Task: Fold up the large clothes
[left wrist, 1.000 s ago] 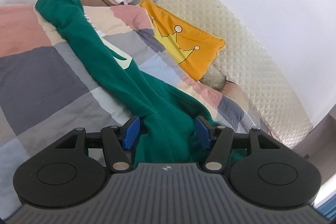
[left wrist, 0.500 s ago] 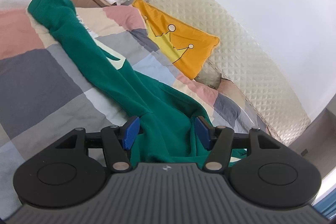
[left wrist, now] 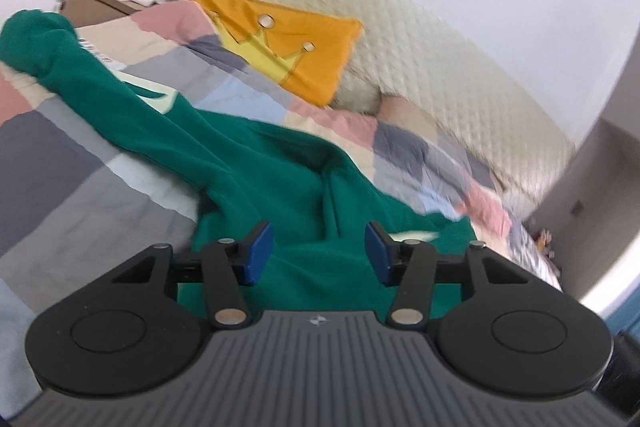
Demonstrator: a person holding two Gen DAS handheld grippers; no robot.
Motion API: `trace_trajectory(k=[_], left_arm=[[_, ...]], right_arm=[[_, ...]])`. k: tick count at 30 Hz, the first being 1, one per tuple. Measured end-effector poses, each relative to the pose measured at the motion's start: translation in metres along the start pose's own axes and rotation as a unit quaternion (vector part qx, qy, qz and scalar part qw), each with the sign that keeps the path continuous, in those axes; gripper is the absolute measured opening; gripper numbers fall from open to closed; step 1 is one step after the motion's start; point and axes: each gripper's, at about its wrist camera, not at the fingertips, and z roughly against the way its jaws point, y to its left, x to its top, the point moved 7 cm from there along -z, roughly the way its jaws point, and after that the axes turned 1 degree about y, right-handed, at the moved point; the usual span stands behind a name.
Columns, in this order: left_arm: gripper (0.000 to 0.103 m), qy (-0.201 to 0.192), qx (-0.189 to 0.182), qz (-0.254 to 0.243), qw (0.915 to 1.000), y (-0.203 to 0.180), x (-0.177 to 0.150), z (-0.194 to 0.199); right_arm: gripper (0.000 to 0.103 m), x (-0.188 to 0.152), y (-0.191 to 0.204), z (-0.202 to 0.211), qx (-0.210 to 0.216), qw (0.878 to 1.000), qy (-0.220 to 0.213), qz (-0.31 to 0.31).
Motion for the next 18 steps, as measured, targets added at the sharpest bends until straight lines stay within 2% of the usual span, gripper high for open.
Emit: trace_trajectory(k=[4,7,10,16,18], left_arm=[[0.050,0.025,-0.001,-0.025,0.9994,-0.013,-0.017,-0.011],[0.044,0.049,0.001,-0.038,0.9981,-0.020,-0.029,-0.021],[0.043,0.065,0.022,-0.069,0.9952,-0.027,-0.041,-0.029],[0.043,0.103,0.064,-0.109,0.9866,-0.029,-0.063,-0.051],[0.043,0.115,0.086,-0.120,0.9823,-0.027,-0.069,-0.060]], right_arm=[[0.071,0.000,-0.024,0.012,-0.015,0.999,-0.020,-0.029],[0.071,0.004,-0.045,0.013,-0.055,0.997,-0.031,-0.037],[0.071,0.009,-0.070,0.010,-0.099,0.992,-0.043,-0.067],[0.070,0.000,-0.106,-0.006,-0.125,0.985,-0.037,-0.109],[0.065,-0.003,-0.116,-0.014,-0.134,0.984,-0.027,-0.110]])
